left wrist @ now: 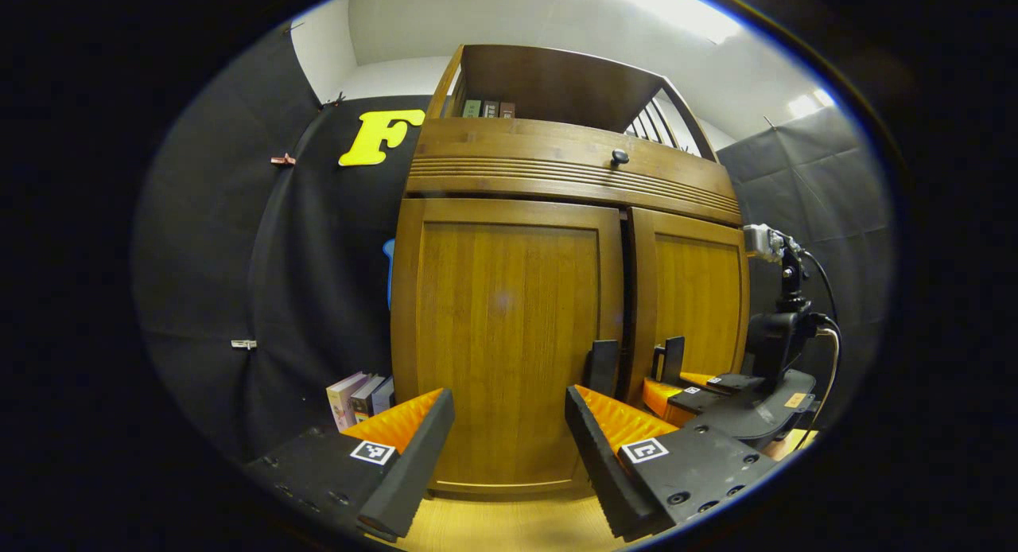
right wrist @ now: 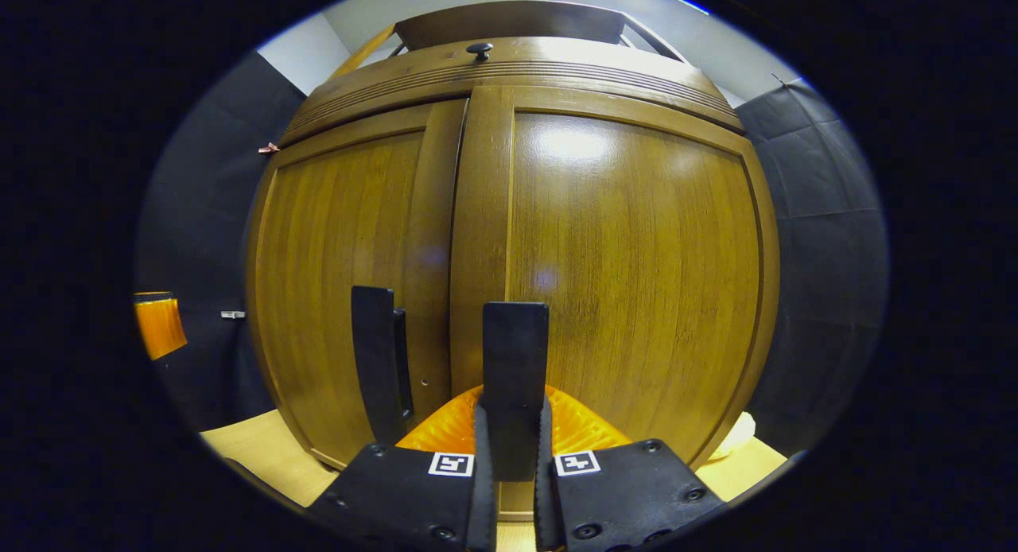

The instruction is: Open the right door of the double-door shoe cabinet with the right hand, and open the left door with the left hand.

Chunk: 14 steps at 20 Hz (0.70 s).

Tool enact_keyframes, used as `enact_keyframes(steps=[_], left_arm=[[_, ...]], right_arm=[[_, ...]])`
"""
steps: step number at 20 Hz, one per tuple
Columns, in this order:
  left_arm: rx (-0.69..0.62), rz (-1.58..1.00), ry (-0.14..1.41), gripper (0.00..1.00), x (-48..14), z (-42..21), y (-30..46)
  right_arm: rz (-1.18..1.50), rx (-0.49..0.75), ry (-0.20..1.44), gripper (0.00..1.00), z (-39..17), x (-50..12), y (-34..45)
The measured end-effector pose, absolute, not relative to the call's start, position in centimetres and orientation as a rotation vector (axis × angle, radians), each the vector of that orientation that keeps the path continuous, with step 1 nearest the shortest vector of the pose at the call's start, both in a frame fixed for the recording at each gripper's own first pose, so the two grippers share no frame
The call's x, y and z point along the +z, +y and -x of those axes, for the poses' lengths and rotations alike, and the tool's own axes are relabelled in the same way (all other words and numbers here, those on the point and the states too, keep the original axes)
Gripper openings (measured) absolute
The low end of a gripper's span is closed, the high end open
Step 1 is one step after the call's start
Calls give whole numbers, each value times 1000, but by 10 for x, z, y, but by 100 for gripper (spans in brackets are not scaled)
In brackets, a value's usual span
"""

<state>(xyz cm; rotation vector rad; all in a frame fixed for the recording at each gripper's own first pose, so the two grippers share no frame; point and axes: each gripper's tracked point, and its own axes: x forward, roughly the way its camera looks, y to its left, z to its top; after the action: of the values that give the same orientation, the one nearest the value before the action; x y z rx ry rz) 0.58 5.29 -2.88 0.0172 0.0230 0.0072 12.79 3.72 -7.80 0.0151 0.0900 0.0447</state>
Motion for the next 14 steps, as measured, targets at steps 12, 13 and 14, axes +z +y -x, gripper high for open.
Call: enact_keyframes(steps=[12,13,14], left_arm=[[-31,-22,40,87,-28,4,12],[-34,-20,40,87,-28,4,9],[-36,-18,40,87,-28,4,7]], right_arm=[[-41,171,105,18,-56,-65,15],[-42,178,104,22,-50,-63,11],[-43,183,106,22,-42,-63,7]])
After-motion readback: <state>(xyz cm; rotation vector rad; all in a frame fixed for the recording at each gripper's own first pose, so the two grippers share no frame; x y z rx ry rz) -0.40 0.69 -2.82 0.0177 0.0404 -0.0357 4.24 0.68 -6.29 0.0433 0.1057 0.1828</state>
